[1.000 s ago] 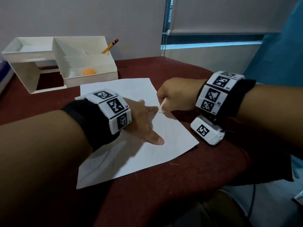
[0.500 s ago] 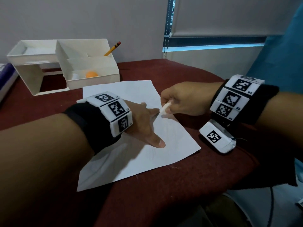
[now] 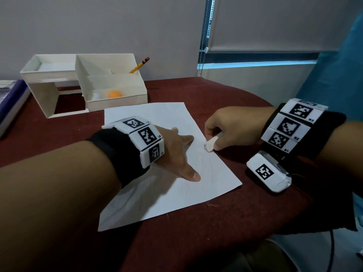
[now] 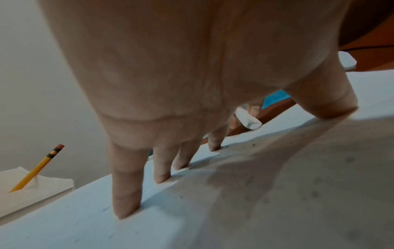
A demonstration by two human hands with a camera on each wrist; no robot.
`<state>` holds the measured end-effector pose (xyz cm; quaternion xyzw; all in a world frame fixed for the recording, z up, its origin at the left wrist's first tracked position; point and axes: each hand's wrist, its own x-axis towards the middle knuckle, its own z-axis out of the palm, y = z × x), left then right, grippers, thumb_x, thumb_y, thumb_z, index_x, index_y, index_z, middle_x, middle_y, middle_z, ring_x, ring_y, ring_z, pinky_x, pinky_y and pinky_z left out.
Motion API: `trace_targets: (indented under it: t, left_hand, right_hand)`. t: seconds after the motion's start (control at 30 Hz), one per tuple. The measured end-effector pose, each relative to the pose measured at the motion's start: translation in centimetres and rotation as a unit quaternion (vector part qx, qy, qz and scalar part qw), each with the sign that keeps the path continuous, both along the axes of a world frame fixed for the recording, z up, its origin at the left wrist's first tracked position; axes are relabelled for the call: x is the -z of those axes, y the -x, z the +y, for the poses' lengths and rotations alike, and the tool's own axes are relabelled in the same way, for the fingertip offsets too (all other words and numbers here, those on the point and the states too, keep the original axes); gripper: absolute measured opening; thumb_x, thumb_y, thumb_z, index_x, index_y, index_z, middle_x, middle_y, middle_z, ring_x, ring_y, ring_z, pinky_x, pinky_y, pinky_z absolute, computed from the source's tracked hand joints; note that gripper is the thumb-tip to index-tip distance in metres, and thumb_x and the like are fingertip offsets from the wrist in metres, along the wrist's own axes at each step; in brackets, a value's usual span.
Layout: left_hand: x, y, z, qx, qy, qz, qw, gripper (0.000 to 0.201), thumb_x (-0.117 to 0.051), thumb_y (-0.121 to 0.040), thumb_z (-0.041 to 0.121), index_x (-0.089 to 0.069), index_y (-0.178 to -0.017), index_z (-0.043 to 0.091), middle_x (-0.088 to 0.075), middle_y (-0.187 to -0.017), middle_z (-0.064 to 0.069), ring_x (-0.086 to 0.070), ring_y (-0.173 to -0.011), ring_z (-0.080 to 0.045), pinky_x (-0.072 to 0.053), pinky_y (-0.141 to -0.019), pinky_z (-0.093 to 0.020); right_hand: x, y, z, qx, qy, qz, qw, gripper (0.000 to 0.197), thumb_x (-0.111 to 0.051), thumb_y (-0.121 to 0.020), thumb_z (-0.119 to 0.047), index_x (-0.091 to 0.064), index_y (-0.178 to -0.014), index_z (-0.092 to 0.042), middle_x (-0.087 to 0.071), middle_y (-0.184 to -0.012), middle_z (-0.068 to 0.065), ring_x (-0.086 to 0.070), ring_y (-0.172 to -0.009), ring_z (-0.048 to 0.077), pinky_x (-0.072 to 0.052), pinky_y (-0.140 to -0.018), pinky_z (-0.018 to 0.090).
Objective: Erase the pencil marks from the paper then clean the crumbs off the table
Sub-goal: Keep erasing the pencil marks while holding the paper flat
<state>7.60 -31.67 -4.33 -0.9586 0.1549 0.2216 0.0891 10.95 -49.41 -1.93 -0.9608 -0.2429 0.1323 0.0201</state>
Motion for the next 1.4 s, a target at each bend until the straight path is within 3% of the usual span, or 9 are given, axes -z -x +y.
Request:
trace_targets:
  t: [0.13,0.37,0.53,0.7,0.87,1.0,1.2,1.3,1.4]
  left_hand:
    - [0.0,0.1,0.1,0.001,-0.002,-0.002,1.000,0.110,-0.053,-0.066,0.088,-0.007,-0.153,0.041,-0.009,-0.164,-0.003,-0.036,-0.141,-0.031,-0.031,-0.109,-0.049]
    - [0.1,0.1,0.0,0.007,-0.002,-0.005,1.000,0.108,-0.053,-0.067,0.087,-0.010,-0.153,0.038,-0.013,-0.163,-0.005,-0.035,-0.141,-0.031,-0.031,-0.109,-0.050]
    - [-0.1,0.6,0.1,0.038,0.028,-0.006,0.999,0.096,-0.054,-0.077,0.078,-0.005,-0.153,0.044,-0.024,-0.161,0.001,-0.014,-0.150,-0.023,-0.021,-0.115,-0.044]
    - [0.1,0.0,0.1,0.010,-0.009,-0.004,1.000,0.110,-0.051,-0.068,0.087,0.001,-0.154,0.042,-0.003,-0.165,-0.005,-0.028,-0.144,-0.031,-0.026,-0.112,-0.050]
    - [0.0,0.4,0.0,0.031,0.012,0.001,0.999,0.097,-0.051,-0.076,0.080,-0.003,-0.153,0.045,-0.015,-0.164,0.000,-0.018,-0.148,-0.026,-0.022,-0.114,-0.045]
    - [0.2,0.0,0.0,0.006,-0.016,-0.003,1.000,0.112,-0.050,-0.067,0.089,0.006,-0.153,0.044,0.003,-0.165,-0.004,-0.025,-0.146,-0.031,-0.024,-0.113,-0.051]
    - [0.3,-0.1,0.1,0.012,-0.010,-0.001,1.000,0.112,-0.050,-0.066,0.089,0.006,-0.153,0.045,0.001,-0.165,-0.006,-0.025,-0.146,-0.030,-0.025,-0.113,-0.049]
    - [0.2,0.0,-0.1,0.013,-0.013,-0.009,1.000,0.109,-0.050,-0.069,0.087,-0.002,-0.154,0.040,-0.010,-0.164,-0.004,-0.028,-0.145,-0.028,-0.027,-0.111,-0.049]
    - [-0.2,0.2,-0.2,0.028,0.007,-0.012,1.000,0.101,-0.053,-0.073,0.082,-0.003,-0.152,0.046,-0.027,-0.160,-0.001,-0.035,-0.141,-0.025,-0.032,-0.108,-0.044]
  right_hand:
    - [0.1,0.4,0.8,-0.009,-0.008,0.012,1.000,0.019,-0.071,-0.088,-0.047,-0.066,-0.086,-0.029,-0.068,-0.086,-0.010,-0.064,-0.080,0.009,-0.051,-0.067,0.026]
    - [1.1,-0.5,1.8,0.007,0.043,-0.057,0.997,0.016,-0.065,-0.093,-0.044,-0.060,-0.093,-0.028,-0.059,-0.089,-0.011,-0.058,-0.087,0.015,-0.044,-0.069,0.030]
    - [1.5,1.4,2.6,-0.059,0.022,0.043,0.997,0.012,-0.068,-0.092,-0.038,-0.062,-0.092,-0.027,-0.066,-0.086,-0.009,-0.062,-0.081,0.009,-0.049,-0.070,0.027]
    - [1.4,-0.3,2.7,0.007,0.057,-0.046,0.997,0.019,-0.059,-0.097,-0.041,-0.058,-0.091,-0.023,-0.065,-0.079,-0.007,-0.062,-0.084,0.016,-0.050,-0.076,0.034]
    - [1.3,1.6,3.2,-0.066,0.069,0.046,0.994,0.017,-0.064,-0.094,-0.041,-0.062,-0.090,-0.024,-0.068,-0.085,-0.005,-0.064,-0.080,0.015,-0.052,-0.072,0.032]
    - [1.3,-0.3,3.0,-0.009,0.103,-0.052,0.993,0.025,-0.057,-0.098,-0.039,-0.067,-0.097,-0.016,-0.070,-0.088,-0.001,-0.066,-0.086,0.020,-0.054,-0.078,0.036]
    - [1.0,0.9,2.1,-0.058,0.078,0.060,0.993,0.018,-0.062,-0.095,-0.042,-0.065,-0.095,-0.024,-0.070,-0.077,-0.008,-0.065,-0.078,0.009,-0.050,-0.070,0.026]
    - [1.5,-0.5,1.9,-0.017,0.074,-0.035,0.996,0.018,-0.060,-0.096,-0.042,-0.060,-0.092,-0.025,-0.061,-0.083,-0.010,-0.061,-0.087,0.016,-0.043,-0.068,0.029]
    - [1.8,0.0,1.5,-0.041,0.057,-0.018,0.997,0.016,-0.061,-0.095,-0.041,-0.062,-0.095,-0.026,-0.064,-0.088,-0.009,-0.062,-0.085,0.016,-0.050,-0.072,0.033]
